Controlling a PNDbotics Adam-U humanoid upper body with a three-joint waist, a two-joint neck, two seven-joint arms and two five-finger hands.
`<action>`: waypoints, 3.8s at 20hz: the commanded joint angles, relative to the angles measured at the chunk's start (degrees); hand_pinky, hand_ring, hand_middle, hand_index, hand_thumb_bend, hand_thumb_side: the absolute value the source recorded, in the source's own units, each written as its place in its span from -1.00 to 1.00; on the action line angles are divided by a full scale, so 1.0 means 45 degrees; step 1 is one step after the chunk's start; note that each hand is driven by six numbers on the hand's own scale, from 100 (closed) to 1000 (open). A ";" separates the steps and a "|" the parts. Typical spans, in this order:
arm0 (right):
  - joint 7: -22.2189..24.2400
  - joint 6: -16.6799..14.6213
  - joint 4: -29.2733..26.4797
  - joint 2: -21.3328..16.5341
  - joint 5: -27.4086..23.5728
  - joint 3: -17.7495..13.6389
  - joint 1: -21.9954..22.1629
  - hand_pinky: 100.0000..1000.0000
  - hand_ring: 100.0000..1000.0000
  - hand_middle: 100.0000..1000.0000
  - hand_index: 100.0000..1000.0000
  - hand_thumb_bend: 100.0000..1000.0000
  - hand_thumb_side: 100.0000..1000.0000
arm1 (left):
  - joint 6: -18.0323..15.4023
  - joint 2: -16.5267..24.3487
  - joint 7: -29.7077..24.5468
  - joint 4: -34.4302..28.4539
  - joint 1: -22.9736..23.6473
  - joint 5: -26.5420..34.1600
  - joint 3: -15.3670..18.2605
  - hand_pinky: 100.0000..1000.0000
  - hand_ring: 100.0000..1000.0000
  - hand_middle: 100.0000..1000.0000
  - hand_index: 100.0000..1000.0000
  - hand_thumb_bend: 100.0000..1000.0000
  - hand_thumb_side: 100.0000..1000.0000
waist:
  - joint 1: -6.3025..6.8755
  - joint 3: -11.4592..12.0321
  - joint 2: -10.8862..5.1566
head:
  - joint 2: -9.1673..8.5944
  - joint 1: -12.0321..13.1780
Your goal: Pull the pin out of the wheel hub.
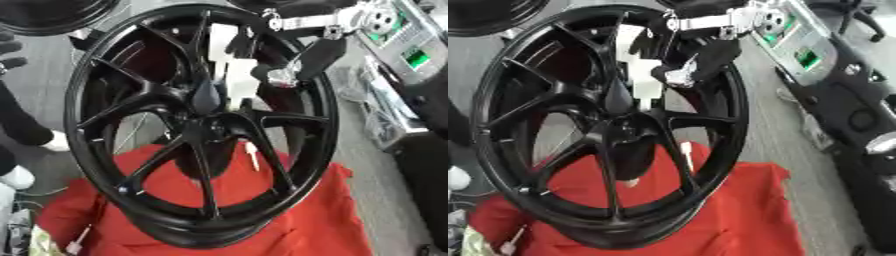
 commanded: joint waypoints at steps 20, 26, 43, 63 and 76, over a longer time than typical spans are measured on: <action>0.0414 -0.0450 0.0447 -0.0009 0.0277 -0.0100 -0.0123 0.92 0.53 0.44 0.79 -1.00 -0.08 | 0.0019 0.0145 -0.0123 -0.0116 -0.0209 -0.0052 -0.0017 0.34 0.35 0.14 0.37 -1.00 0.46 | 0.0010 0.0078 -0.0295 | 0.0071 -0.0043; 0.0405 -0.0573 0.0517 0.0006 0.0366 -0.0070 -0.0094 0.91 0.53 0.44 0.79 -1.00 -0.02 | 0.0049 0.0123 -0.0116 -0.0122 -0.0213 -0.0063 -0.0033 0.34 0.35 0.14 0.37 -1.00 0.46 | -0.0007 0.0112 -0.0293 | 0.0071 -0.0060; 0.1043 -0.0532 0.0113 -0.0033 -0.0189 0.0106 -0.0008 0.87 0.46 0.26 0.67 -1.00 0.09 | 0.0136 0.0082 -0.0016 -0.0135 -0.0245 -0.0110 0.0006 0.34 0.34 0.13 0.36 -1.00 0.46 | -0.0006 0.0172 -0.0255 | 0.0071 -0.0091; 0.1000 -0.0724 0.0300 0.0120 0.0194 0.0197 0.0054 0.83 0.44 0.20 0.64 -1.00 -0.04 | 0.0201 0.0027 -0.0007 -0.0139 -0.0294 -0.0050 -0.0009 0.34 0.34 0.12 0.36 -1.00 0.45 | 0.0028 0.0218 -0.0211 | 0.0071 -0.0251; 0.0939 -0.0321 0.0253 0.0166 -0.0113 0.0236 0.0092 0.68 0.15 -0.08 0.40 -1.00 -0.20 | 0.0222 0.0011 -0.0026 -0.0120 -0.0303 -0.0042 -0.0035 0.33 0.33 0.12 0.36 -1.00 0.45 | 0.0034 0.0211 -0.0211 | 0.0071 -0.0324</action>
